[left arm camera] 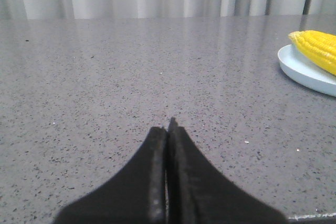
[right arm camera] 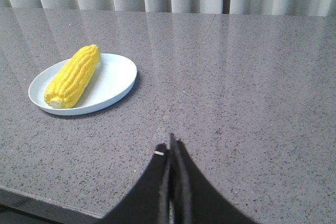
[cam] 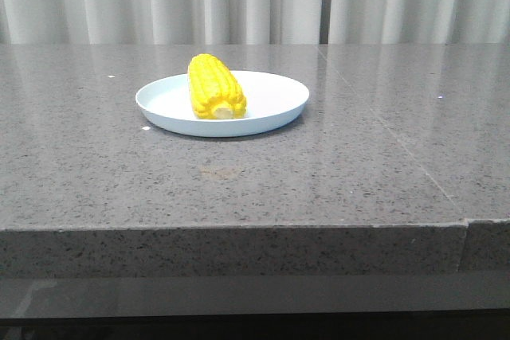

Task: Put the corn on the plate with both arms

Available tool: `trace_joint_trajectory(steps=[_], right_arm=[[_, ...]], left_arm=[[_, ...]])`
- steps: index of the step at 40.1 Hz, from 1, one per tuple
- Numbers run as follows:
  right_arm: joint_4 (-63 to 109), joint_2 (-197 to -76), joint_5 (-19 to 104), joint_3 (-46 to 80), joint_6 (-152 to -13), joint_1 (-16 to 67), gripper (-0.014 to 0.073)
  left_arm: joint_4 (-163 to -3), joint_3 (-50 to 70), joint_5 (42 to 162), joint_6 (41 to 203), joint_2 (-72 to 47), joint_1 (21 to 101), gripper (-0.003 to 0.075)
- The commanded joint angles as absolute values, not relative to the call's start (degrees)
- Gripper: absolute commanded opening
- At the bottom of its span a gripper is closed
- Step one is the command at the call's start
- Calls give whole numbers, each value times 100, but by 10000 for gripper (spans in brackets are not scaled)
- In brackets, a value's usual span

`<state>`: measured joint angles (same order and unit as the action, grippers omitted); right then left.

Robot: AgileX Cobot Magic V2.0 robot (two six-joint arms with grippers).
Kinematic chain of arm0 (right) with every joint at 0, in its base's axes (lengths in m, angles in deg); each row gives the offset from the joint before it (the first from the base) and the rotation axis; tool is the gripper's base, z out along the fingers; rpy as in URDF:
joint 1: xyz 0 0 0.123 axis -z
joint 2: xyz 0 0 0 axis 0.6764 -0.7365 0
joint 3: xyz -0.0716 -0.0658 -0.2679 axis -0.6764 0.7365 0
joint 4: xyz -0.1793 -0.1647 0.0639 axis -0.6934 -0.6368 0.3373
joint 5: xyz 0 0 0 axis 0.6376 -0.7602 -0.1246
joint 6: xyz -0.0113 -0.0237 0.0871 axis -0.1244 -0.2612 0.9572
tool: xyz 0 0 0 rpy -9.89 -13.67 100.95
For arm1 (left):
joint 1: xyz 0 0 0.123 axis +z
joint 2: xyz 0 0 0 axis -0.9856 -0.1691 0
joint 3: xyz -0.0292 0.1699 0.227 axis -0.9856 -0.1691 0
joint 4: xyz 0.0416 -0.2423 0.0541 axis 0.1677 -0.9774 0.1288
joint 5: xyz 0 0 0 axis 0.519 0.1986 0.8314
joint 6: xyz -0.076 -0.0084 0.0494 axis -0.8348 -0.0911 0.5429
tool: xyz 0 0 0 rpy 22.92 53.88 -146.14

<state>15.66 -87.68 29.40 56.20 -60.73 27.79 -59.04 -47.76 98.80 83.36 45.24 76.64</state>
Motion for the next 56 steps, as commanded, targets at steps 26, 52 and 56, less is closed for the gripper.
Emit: trace_joint_trajectory(steps=[26,52,56], right_arm=[[1521,-8829,3433,5476,-6136,2811,-68],[1350,-7771,4590,7515,-6136,4490,-68],[1350,-7654,4646,7803,-6136,4586,-68]], left_arm=[[-5946,-4785,9396,8323,4640,7676,-20],[-5946,-4785,9396,8323,4640,7676,-20],[-5946,-4785,9396,8323,4640,7676,-20]])
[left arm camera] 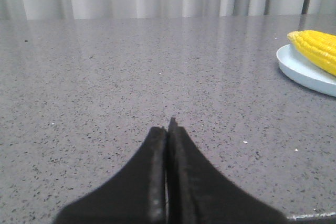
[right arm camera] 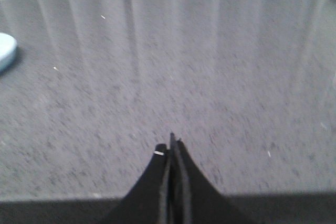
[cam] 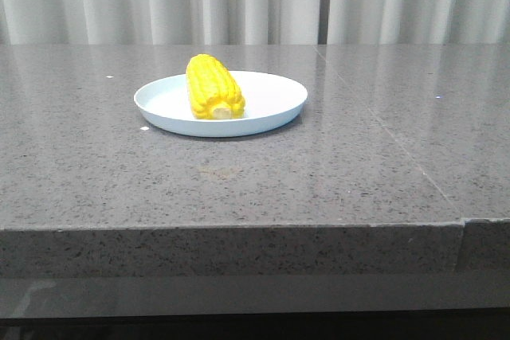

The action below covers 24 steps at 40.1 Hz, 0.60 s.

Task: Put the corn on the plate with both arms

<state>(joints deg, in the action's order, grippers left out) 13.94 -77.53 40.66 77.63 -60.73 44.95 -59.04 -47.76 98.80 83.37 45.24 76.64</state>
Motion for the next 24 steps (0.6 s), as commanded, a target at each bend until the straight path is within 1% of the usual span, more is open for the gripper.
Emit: trace_joint_trajectory(steps=[1,7,24], right_arm=[[1350,-7654,4545,7818,-6136,4586,-68],[1350,-7654,4302,7806,-6136,4586,-68],[1350,-7654,4302,7806,-6136,4586,-68]], left_arm=[[-5946,-4785,9396,8323,4640,7676,-20],[-5946,-4785,9396,8323,4630,7676,-20],[-5946,-4785,9396,8323,4630,7676,-20]])
